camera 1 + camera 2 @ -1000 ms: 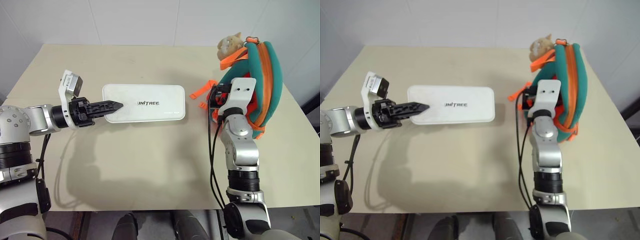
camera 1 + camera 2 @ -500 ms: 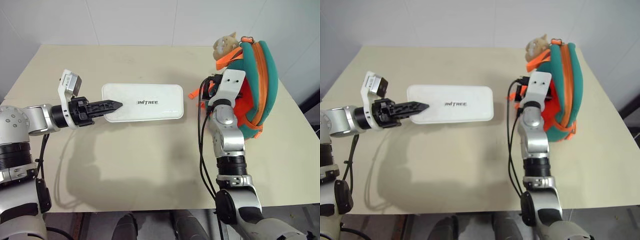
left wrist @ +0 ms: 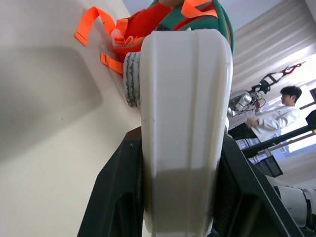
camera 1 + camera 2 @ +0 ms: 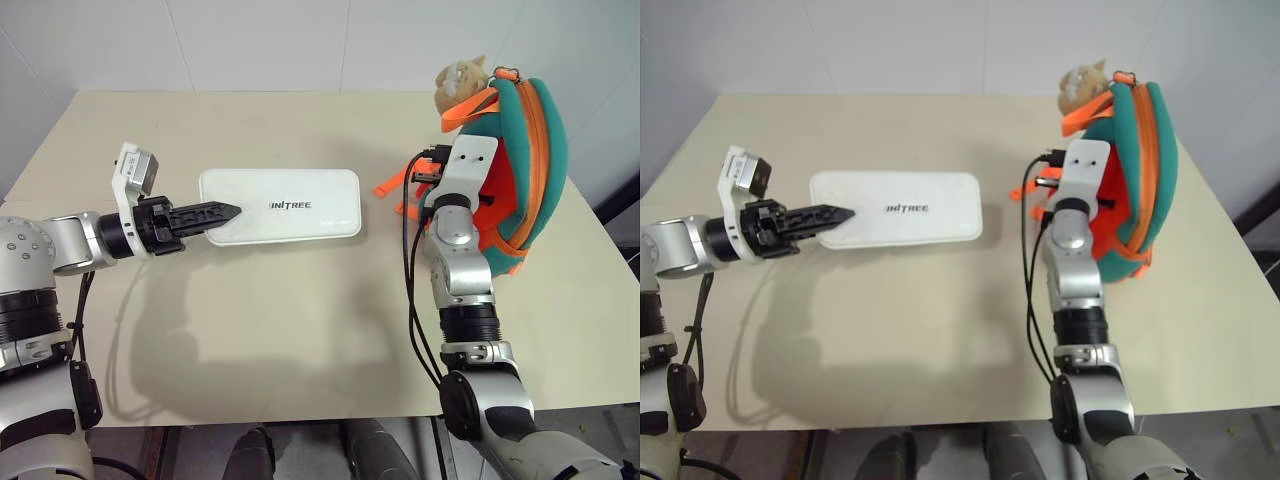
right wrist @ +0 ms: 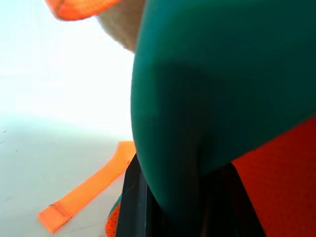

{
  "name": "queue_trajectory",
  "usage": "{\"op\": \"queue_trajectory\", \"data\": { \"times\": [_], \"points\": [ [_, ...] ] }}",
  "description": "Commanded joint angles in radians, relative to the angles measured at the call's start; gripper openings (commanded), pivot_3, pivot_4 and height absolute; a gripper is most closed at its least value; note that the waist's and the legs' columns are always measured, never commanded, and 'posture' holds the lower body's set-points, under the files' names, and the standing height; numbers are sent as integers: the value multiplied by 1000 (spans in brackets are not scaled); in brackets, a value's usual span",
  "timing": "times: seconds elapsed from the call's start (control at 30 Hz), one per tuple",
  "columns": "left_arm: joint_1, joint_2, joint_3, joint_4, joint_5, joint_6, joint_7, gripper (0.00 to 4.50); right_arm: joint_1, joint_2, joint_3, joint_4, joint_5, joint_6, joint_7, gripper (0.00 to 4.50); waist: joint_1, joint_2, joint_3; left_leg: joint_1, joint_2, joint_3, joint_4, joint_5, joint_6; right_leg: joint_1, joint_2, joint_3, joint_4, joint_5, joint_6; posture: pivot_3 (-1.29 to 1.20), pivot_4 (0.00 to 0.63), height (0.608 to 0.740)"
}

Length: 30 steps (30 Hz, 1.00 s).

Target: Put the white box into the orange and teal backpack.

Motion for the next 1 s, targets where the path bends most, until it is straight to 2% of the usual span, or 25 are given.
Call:
{"op": "queue_trajectory", "data": {
  "times": [0.03,0.1,0.33,0.67,0.83,1.0],
  "points": [
    [-28,14,39,5,11,-51,0,1328,18,-29,32,-141,89,16,185,33,0,0,0,0,0,0,0,0,0,0,0,0,0,0,0,0,150,740],
    [-41,20,49,32,27,-79,4,1328,49,-53,56,-221,137,60,290,33,-1,0,0,0,0,0,-1,0,0,0,0,0,0,0,0,0,150,740],
    [-83,51,51,112,82,-152,-3,1328,113,-135,89,-411,257,205,506,33,0,0,0,0,0,0,-1,0,0,0,0,0,0,0,0,0,150,740],
    [-121,91,39,183,140,-208,-42,1328,151,-215,108,-604,412,362,692,33,4,0,0,0,0,0,-1,0,0,0,0,0,-1,0,0,0,150,740],
    [-135,101,30,204,161,-226,-55,1328,178,-304,106,-742,571,474,837,33,7,0,0,-1,0,0,-1,0,0,0,0,0,-2,0,0,0,150,740],
    [-154,102,23,227,184,-242,-67,1328,165,-370,78,-796,684,522,911,33,8,0,0,-1,0,0,0,-2,4,0,0,0,-2,0,0,0,150,740]
  ]
}}
